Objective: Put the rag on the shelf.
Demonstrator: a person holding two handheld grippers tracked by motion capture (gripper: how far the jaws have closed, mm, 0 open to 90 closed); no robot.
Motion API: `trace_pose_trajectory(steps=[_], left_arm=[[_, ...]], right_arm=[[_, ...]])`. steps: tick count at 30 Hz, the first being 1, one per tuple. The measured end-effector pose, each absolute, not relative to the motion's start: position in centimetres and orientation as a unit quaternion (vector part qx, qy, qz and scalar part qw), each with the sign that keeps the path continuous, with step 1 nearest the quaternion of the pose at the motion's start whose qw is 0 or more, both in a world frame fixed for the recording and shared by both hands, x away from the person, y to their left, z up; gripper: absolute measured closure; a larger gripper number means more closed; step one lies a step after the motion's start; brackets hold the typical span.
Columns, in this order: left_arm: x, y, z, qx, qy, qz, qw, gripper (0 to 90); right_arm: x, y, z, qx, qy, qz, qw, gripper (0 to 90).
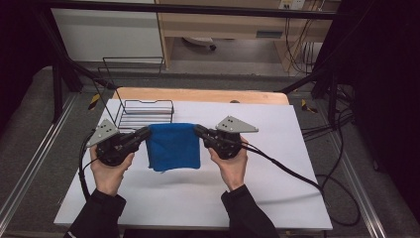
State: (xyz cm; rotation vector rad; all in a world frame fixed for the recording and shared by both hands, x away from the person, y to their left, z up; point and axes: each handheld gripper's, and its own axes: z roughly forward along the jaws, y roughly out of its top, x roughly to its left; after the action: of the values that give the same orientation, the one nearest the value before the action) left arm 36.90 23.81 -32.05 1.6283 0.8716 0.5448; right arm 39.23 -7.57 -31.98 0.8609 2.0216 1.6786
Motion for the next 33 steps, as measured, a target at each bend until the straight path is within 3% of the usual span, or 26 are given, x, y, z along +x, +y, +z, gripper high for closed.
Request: trace_pose_trajectory(steps=[33], left_arm=[[38.2, 29.0, -26.0, 0.629, 0.368, 0.296, 0.618, 85.0]], right_arm=[[41.2, -1.5, -26.0, 0.267, 0.678, 0.643, 0.237, 86.6]])
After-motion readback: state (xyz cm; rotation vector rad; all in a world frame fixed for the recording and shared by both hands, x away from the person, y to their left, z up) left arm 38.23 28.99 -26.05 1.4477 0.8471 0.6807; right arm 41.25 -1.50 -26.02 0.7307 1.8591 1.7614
